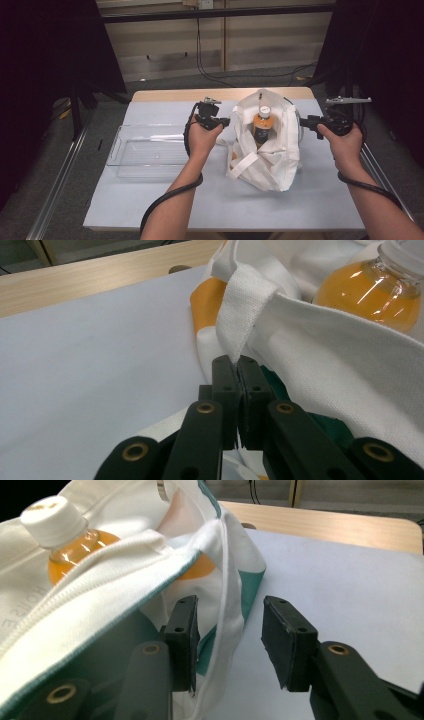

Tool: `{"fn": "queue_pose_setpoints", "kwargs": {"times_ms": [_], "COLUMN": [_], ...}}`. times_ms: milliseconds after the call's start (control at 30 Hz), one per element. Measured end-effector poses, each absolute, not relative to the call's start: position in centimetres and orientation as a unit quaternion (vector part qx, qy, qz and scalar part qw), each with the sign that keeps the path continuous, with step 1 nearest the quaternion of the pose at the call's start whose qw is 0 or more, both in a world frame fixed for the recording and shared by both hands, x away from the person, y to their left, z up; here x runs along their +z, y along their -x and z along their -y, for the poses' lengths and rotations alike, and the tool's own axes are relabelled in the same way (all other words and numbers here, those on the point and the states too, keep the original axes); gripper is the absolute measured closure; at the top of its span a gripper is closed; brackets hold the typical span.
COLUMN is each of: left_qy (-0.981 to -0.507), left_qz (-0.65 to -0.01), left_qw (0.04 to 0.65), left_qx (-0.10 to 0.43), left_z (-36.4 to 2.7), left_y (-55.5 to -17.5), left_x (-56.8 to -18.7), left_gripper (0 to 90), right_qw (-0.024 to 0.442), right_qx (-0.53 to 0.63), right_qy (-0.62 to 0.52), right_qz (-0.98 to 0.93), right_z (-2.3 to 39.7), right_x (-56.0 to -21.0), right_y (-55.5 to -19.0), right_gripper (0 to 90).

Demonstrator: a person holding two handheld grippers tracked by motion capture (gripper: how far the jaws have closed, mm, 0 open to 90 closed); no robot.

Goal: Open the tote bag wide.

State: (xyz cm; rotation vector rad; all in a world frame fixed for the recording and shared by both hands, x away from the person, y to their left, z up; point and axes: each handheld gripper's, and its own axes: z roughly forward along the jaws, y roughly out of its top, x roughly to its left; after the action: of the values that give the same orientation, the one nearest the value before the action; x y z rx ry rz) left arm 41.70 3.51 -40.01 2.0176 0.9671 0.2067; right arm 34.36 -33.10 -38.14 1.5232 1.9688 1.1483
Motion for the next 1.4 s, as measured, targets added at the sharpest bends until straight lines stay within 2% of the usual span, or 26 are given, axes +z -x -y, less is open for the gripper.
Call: {"fn": "queue_pose_setpoints", "kwargs": {"times_ms": [300,567,700,767,1233,1400], "left_qy": [-0.810,-0.809,-0.811,-0.811,-0.808,-0.803], "left_qz": [-0.387,-0.390,-0.388,-0.389,-0.400,-0.401], "left_qw": [0.431,0.432,0.430,0.428,0.425,0.434], "left_qx": [0.083,0.083,0.085,0.087,0.084,0.076], "left_z": [-3.5,-3.5,-3.6,-3.8,-4.2,-4.1], "left_y": [-41.7,-41.8,-41.8,-41.9,-42.2,-42.1], "left_x": [-40.0,-40.1,-40.2,-40.2,-40.8,-40.8], "left_gripper": [88.3,88.3,88.3,88.3,88.3,87.3], "right_qw": [0.198,0.203,0.203,0.203,0.192,0.193], "right_qx": [0.412,0.396,0.398,0.399,0.376,0.385], "right_qy": [-0.544,-0.548,-0.543,-0.542,-0.560,-0.555], "right_qz": [-0.704,-0.708,-0.711,-0.712,-0.713,-0.712], "right_z": [32.7,32.1,32.1,32.2,33.4,33.1], "right_x": [-37.0,-37.5,-37.9,-38.1,-42.0,-42.0], "right_y": [-34.9,-35.5,-35.5,-35.4,-35.1,-34.9], "right_gripper": [57.3,61.3,84.4,87.3,88.7,88.5]}}
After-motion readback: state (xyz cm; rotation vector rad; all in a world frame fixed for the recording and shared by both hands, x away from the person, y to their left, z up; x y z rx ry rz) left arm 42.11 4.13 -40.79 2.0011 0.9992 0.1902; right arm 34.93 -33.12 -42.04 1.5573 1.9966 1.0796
